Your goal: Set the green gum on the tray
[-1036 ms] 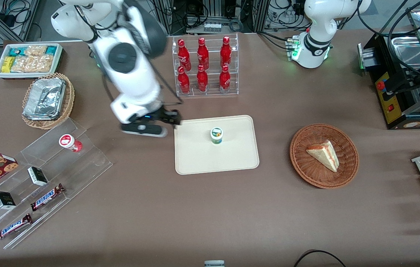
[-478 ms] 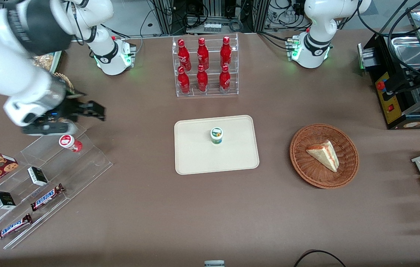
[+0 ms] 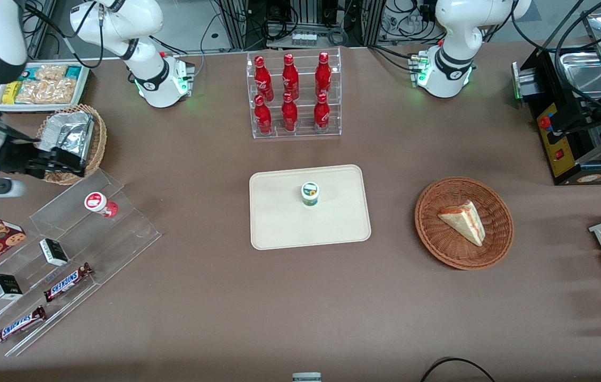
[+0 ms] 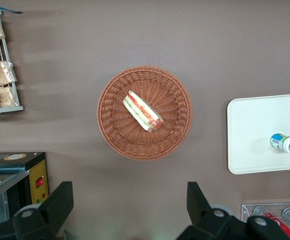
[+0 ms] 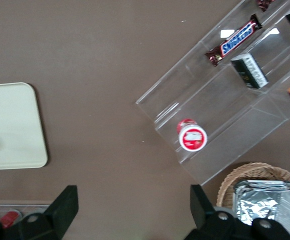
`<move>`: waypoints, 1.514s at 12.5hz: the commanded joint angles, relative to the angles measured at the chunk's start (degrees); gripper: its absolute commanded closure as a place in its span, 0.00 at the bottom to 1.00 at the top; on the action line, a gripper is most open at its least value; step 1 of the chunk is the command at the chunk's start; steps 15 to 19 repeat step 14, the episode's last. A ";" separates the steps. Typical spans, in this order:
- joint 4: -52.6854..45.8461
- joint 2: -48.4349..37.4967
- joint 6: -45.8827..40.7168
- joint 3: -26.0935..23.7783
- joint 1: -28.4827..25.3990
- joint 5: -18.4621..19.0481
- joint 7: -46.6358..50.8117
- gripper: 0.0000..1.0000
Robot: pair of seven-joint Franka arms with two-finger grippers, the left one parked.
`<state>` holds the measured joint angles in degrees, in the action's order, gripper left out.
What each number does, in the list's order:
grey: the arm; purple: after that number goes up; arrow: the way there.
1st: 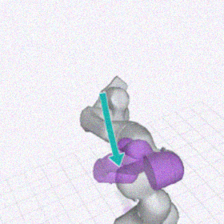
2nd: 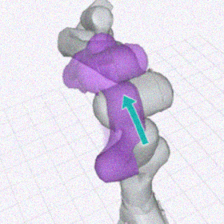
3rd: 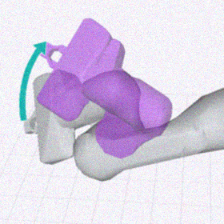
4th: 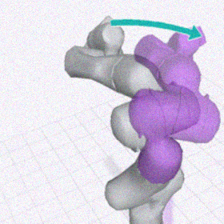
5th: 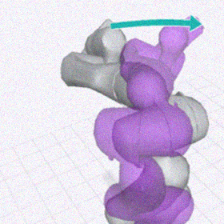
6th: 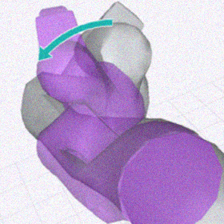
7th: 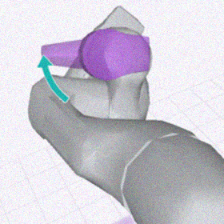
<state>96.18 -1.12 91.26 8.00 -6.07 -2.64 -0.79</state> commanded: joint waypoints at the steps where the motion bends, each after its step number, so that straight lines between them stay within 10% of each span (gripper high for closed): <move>1: -0.29 -1.26 -1.17 -0.79 3.86 1.23 -5.26 0.00; 19: -1.26 -0.82 -2.14 -0.44 3.70 1.41 -1.32 0.01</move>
